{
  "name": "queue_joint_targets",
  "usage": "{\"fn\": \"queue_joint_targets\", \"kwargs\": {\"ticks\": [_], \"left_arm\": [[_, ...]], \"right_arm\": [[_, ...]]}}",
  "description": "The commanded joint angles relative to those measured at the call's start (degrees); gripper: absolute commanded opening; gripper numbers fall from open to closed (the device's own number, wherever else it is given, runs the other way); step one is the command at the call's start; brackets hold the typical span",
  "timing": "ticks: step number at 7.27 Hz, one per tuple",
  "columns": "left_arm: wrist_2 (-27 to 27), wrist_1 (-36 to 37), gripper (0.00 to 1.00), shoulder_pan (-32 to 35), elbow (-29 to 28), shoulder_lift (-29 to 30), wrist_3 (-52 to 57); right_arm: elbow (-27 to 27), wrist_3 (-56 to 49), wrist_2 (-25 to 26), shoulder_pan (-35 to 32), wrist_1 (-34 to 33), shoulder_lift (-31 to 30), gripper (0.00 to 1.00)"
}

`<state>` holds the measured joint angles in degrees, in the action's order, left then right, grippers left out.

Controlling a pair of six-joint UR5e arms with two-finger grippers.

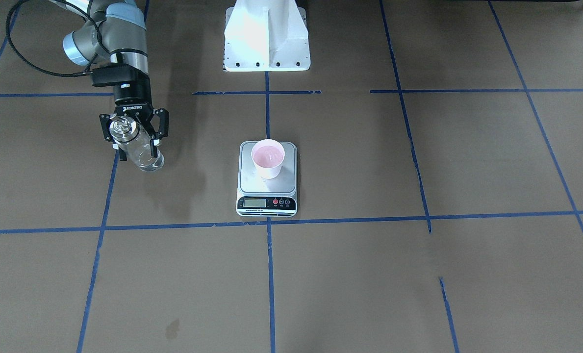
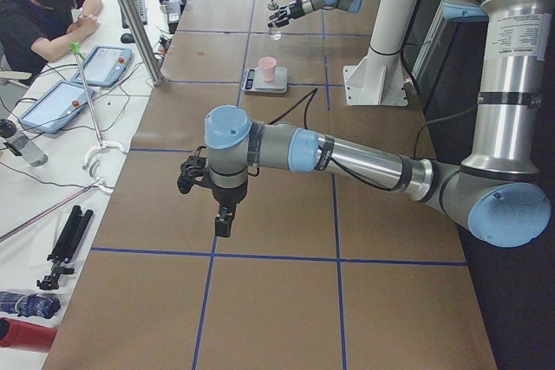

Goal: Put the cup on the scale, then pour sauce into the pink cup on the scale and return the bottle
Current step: 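Carry the upright bottle with the right gripper away from the scale, then lower the bottle with the right gripper onto the table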

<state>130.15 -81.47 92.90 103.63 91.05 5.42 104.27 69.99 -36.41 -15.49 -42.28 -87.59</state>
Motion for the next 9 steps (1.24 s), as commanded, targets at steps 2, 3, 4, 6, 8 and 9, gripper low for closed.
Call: {"fn": "queue_joint_targets", "kwargs": {"ticks": [2,3,4,6,8,9], "left_arm": [[-0.1,-0.2,1.0,0.0,0.1,0.0,0.0],[-0.1,-0.2,1.0,0.0,0.2,0.0,-0.1],[-0.1,-0.2,1.0,0.0,0.2,0.0,-0.1],[-0.1,-0.2,1.0,-0.2,0.2,0.0,-0.1],[-0.1,-0.2,1.0,-0.2,0.2,0.0,-0.1],[-0.1,-0.2,1.0,-0.2,0.1,0.0,-0.1]], "right_arm": [[0.0,6.0,0.0,-1.5,0.0,-4.9,0.0],[-0.9,6.8,0.0,-1.5,0.0,-5.1,0.0],[-1.5,6.8,0.3,-1.4,0.0,-5.0,0.0],[-1.6,6.7,0.6,-1.3,0.0,-5.0,0.0],[-1.9,5.3,0.5,-1.3,0.1,-5.2,0.0],[-2.1,4.5,0.6,-1.1,0.4,-5.4,0.0]]}}
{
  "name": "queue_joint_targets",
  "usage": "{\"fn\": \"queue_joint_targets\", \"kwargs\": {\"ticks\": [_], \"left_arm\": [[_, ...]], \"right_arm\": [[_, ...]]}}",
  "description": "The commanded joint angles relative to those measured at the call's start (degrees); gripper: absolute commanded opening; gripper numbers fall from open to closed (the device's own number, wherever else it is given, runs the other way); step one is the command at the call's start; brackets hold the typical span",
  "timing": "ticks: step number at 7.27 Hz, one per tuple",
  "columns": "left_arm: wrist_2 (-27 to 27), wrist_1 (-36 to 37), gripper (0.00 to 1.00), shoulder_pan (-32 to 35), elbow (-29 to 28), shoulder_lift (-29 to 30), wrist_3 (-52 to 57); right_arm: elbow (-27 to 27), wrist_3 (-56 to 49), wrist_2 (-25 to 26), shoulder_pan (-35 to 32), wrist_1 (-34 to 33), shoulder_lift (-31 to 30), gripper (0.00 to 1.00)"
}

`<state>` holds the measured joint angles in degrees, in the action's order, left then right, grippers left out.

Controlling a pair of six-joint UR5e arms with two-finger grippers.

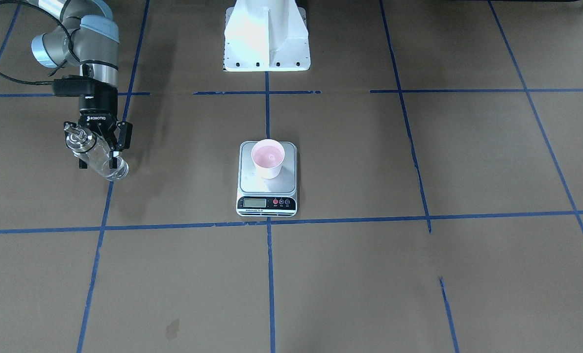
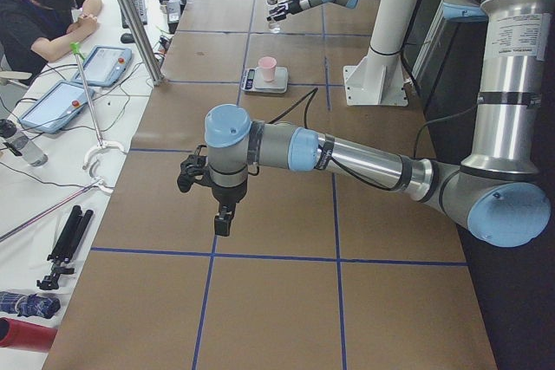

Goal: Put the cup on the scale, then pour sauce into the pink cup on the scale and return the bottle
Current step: 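Lower the bottle with the right gripper onto the table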

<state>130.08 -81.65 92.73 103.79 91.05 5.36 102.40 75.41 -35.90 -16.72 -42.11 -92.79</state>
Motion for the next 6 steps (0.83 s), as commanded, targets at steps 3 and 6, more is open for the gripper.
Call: {"fn": "queue_joint_targets", "kwargs": {"ticks": [3,6], "left_arm": [[0.0,0.0,1.0,0.2,0.0,0.0,0.0],[0.0,0.0,1.0,0.2,0.0,0.0,0.0]], "right_arm": [[-0.4,-0.4,1.8,1.3,0.3,0.5,0.0],[-1.5,0.1,2.4,1.4,0.2,0.9,0.0]]}}
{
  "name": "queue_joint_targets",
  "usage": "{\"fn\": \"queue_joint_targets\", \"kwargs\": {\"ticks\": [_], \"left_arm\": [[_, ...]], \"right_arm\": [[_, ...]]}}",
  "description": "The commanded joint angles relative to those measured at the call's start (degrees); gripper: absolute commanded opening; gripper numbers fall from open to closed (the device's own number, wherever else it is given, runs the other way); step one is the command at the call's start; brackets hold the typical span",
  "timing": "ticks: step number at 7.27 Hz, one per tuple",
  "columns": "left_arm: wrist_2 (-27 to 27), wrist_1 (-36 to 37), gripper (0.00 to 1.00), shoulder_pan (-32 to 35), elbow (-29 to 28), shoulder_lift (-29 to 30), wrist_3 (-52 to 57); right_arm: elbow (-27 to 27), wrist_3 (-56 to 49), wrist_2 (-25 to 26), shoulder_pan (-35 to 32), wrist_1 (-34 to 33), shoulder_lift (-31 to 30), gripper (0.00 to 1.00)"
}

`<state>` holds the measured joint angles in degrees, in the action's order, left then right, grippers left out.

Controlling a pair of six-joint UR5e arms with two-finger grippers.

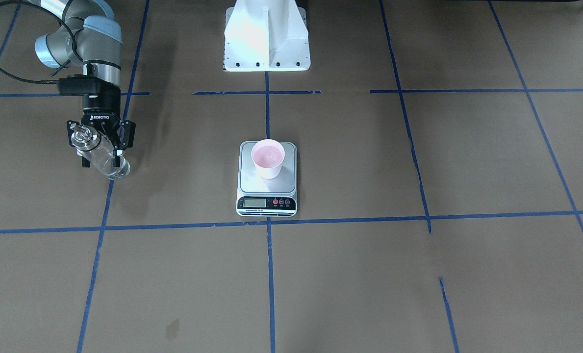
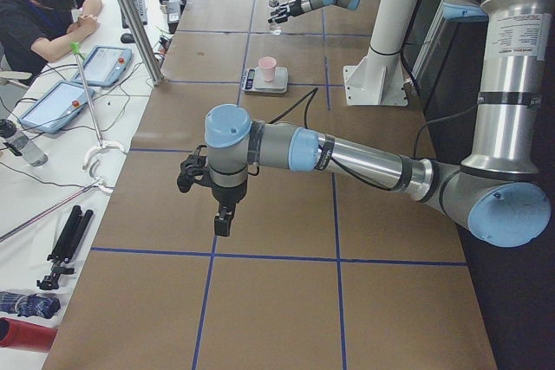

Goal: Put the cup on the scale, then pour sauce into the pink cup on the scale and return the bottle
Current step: 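Lower the bottle with the right gripper onto the table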

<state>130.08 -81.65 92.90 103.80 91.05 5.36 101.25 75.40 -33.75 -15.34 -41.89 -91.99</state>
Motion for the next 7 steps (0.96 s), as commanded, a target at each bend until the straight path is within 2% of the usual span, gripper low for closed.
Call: {"fn": "queue_joint_targets", "kwargs": {"ticks": [1,7], "left_arm": [[0.0,0.0,1.0,0.0,0.0,0.0,0.0],[0.0,0.0,1.0,-0.2,-0.1,0.0,0.0]], "right_arm": [[-0.4,1.5,0.4,0.1,0.0,0.1,0.0],[-3.0,2.8,1.0,0.4,-0.2,1.3,0.0]]}}
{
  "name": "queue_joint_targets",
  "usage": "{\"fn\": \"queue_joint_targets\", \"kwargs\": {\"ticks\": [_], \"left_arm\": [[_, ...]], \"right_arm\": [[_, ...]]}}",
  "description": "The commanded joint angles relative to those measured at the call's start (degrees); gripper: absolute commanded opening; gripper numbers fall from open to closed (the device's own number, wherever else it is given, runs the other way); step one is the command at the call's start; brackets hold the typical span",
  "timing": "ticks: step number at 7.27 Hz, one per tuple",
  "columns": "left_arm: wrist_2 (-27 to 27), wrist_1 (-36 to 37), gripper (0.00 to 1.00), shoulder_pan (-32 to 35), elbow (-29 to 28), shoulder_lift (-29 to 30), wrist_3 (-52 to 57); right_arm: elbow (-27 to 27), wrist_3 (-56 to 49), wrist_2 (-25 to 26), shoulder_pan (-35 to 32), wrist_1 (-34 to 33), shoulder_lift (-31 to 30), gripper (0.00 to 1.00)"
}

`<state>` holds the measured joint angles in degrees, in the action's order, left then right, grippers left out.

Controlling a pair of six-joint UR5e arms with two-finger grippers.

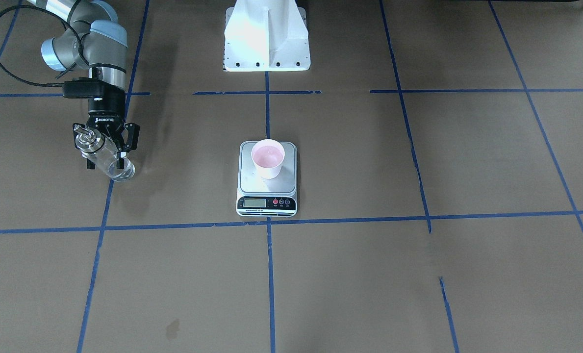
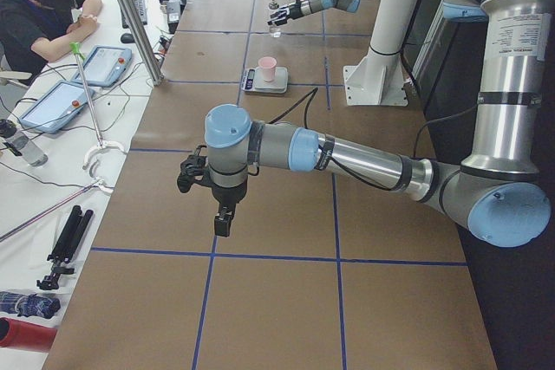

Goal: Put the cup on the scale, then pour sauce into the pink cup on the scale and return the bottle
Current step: 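Lower the bottle with the right gripper onto the table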

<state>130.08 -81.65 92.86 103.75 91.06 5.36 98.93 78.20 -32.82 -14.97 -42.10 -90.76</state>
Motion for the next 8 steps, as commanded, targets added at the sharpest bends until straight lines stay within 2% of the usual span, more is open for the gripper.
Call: {"fn": "queue_joint_targets", "kwargs": {"ticks": [1,4,5,6,8], "left_arm": [[0.0,0.0,1.0,0.0,0.0,0.0,0.0],[0.0,0.0,1.0,0.0,-0.1,0.0,0.0],[0.0,0.0,1.0,0.0,-0.1,0.0,0.0],[0.0,0.0,1.0,0.0,-0.1,0.0,0.0],[0.0,0.0,1.0,-0.1,0.0,0.0,0.0]], "right_arm": [[-0.8,0.0,0.0,0.1,0.0,0.1,0.0],[-1.6,0.0,-0.1,0.2,0.0,0.1,0.0],[-1.5,0.0,0.0,0.3,0.0,0.1,0.26],[-1.5,0.0,0.5,0.3,-0.1,0.1,0.99],[-2.1,-0.1,0.6,0.4,0.0,0.2,1.0]]}}
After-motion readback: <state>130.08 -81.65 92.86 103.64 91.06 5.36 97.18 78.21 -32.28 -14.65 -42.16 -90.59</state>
